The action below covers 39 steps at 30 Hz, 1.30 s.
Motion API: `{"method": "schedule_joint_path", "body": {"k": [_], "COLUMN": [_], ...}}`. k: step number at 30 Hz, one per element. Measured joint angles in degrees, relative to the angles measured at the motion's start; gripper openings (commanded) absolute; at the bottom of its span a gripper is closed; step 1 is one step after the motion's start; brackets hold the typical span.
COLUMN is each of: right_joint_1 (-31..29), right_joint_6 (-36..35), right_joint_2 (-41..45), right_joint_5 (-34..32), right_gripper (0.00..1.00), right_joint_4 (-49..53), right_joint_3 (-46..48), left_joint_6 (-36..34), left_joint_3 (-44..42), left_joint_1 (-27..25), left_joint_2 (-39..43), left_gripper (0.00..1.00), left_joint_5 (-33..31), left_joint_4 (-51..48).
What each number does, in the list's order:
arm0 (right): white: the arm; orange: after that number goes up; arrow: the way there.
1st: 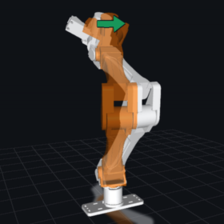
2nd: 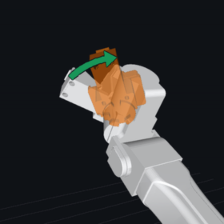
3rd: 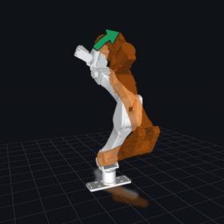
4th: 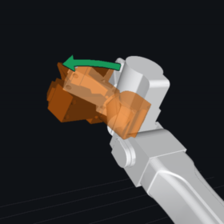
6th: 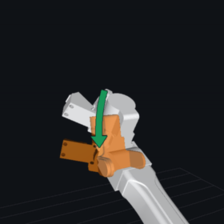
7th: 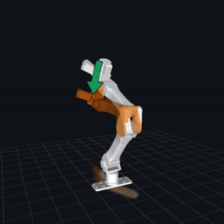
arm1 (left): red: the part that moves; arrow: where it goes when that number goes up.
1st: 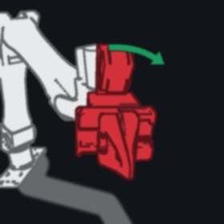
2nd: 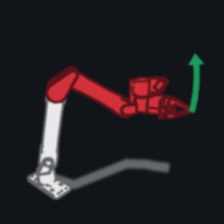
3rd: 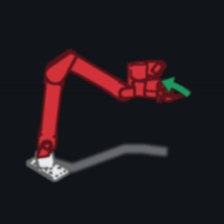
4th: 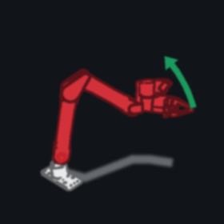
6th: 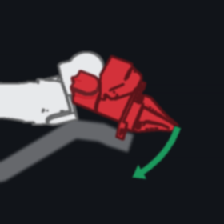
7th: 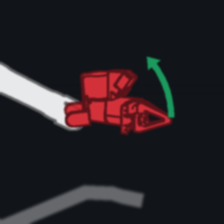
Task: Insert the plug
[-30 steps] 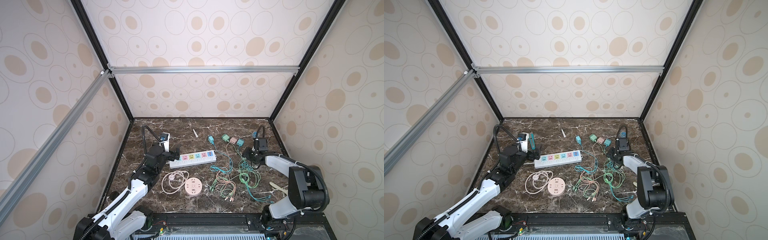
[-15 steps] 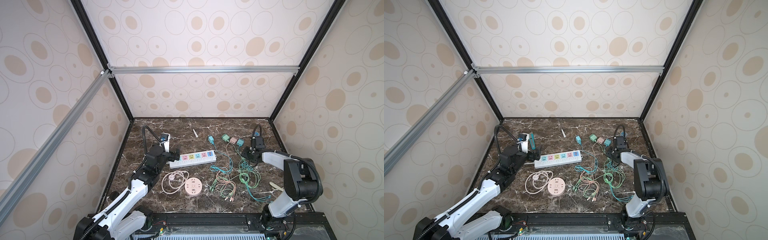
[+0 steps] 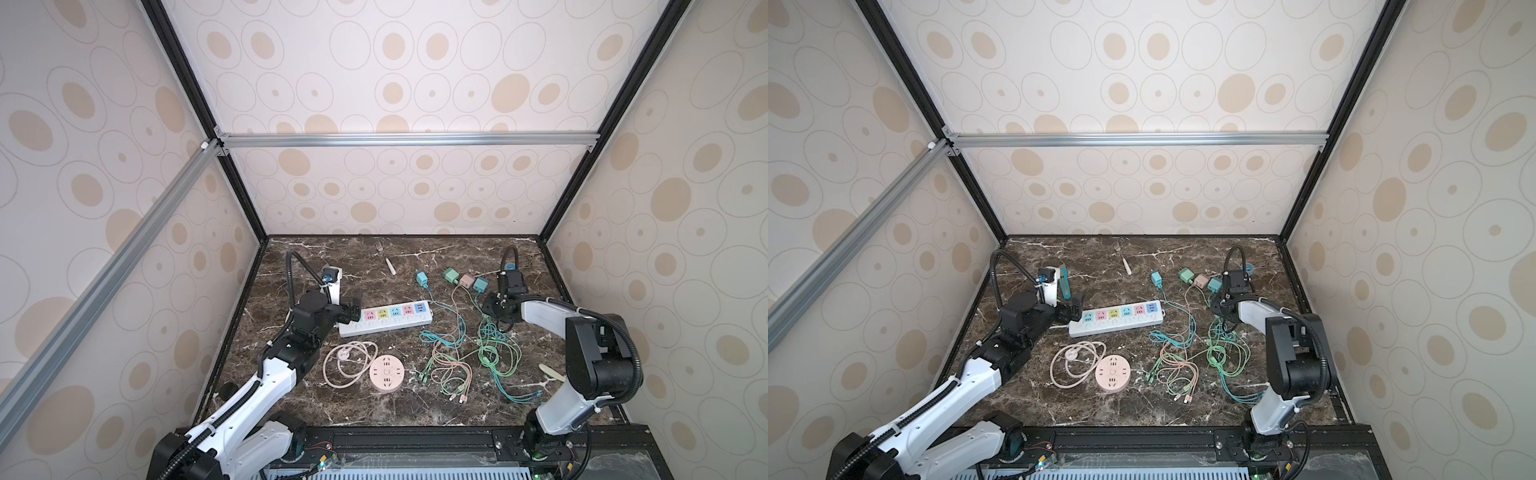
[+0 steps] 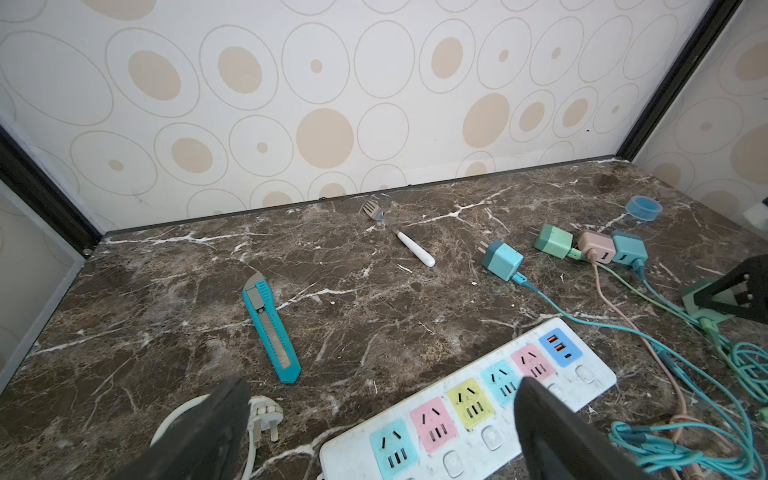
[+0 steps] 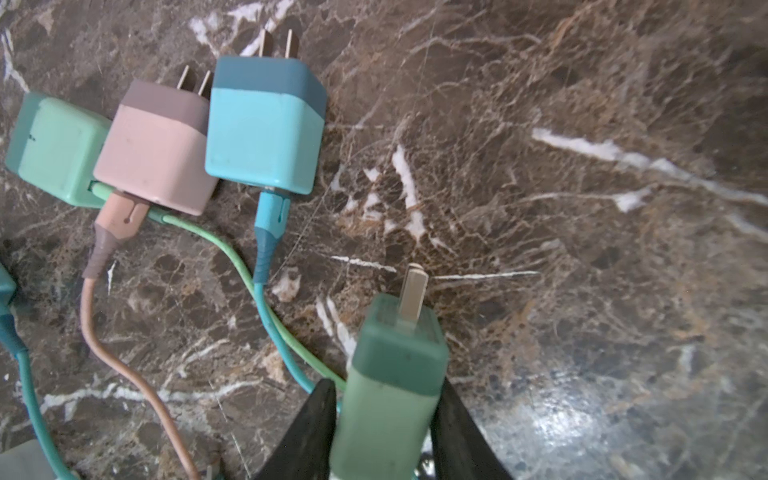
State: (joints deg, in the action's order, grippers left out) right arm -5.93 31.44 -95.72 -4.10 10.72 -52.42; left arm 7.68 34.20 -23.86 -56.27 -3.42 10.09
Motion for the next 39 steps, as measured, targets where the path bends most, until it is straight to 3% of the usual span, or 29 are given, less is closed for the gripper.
{"method": "schedule_joint_path", "body": {"k": [11,18,26,39], "right_joint_1": [-0.48,-0.48,-0.5,-0.74], "right_joint_6": [-4.48,-10.08,-17.51,-28.52], "right_joint_2": [-0.07,3.5,14.4,29.73], "right_joint_5": [-0.26,1.51,10.14,29.99], "right_gripper": [0.27,0.22,0.21,0.18], "right_joint_4": [0.61,1.7,0.0,-7.74], "right_joint_3": [-0.31,-0.31,0.07,5.86], "left_joint_6": [0.46,1.38,3.52,8.11], "left_joint_3": [0.02,1.22,2.78,8.11], "left_joint_1": [-0.04,-0.07,-0.31,-0.74], "left_joint_2": [-0.98,-2.89,-3.32,-4.44], "left_gripper": [0.99,0.99,0.99,0.99], "left_joint_5": [2.23,7.08,15.19,27.89], "left_joint_4": [-0.87,-2.01,-1.79,-1.2]}}
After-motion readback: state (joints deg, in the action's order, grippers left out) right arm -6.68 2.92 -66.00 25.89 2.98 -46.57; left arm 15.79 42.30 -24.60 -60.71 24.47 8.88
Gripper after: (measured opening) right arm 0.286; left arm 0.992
